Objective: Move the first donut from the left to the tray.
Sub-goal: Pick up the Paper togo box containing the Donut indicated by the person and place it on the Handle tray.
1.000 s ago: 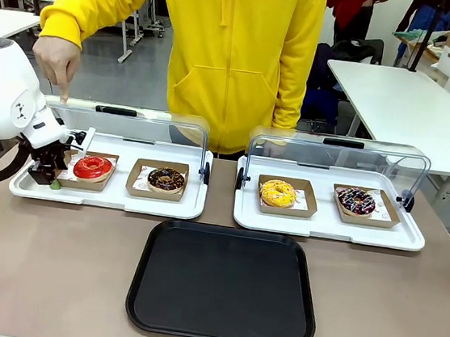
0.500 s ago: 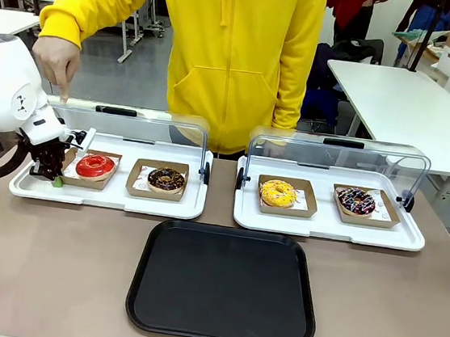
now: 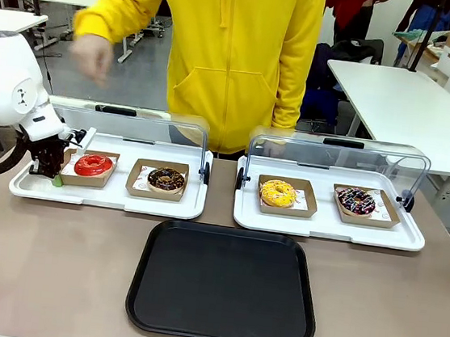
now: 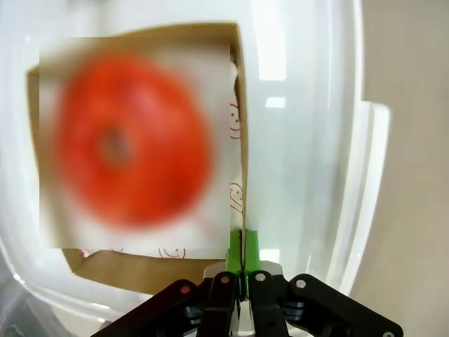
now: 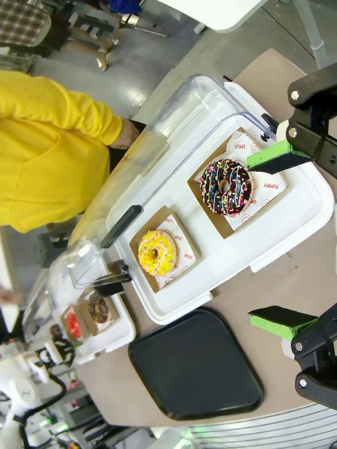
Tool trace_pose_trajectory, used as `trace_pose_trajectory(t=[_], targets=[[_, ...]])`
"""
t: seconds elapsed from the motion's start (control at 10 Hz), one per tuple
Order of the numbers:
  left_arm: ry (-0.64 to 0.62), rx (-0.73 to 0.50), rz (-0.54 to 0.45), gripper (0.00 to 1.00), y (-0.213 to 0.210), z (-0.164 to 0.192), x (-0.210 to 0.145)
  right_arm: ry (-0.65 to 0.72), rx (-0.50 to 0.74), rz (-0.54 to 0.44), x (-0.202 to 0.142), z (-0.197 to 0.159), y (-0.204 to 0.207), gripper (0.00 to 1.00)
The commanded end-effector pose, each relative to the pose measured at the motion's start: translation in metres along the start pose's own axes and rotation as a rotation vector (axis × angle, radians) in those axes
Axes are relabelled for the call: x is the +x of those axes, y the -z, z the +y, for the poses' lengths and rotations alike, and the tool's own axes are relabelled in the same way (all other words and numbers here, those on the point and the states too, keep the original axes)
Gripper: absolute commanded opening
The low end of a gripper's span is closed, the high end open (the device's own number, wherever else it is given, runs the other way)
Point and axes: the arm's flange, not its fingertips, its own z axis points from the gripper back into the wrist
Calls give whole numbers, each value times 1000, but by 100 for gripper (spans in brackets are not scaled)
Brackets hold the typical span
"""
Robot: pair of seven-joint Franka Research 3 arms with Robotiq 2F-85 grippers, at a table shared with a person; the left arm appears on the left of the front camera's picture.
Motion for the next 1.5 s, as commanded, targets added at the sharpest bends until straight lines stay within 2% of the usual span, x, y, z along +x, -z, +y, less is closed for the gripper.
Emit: trace_pose_trajectory(t=[0.0, 0.4, 0.7, 0.9, 1.1, 1.4], targets=[[15, 45, 5, 0, -1, -5, 5, -10, -2, -33, 2, -2, 2, 100], [8, 27, 2, 2, -3, 4, 3, -10, -2, -33, 2, -2, 2, 100], [-43, 109, -31, 2, -38, -17, 17, -10, -2, -33, 2, -2, 2, 100], [-60, 142, -4, 2, -55, -31, 29, -10, -2, -33, 2, -2, 2, 100], [-34, 165, 4, 2, -66, -45, 44, -10, -2, -33, 2, -2, 2, 100], [-41, 193, 24, 2, -71, -77, 95, -10, -2, -33, 2, -2, 2, 100]])
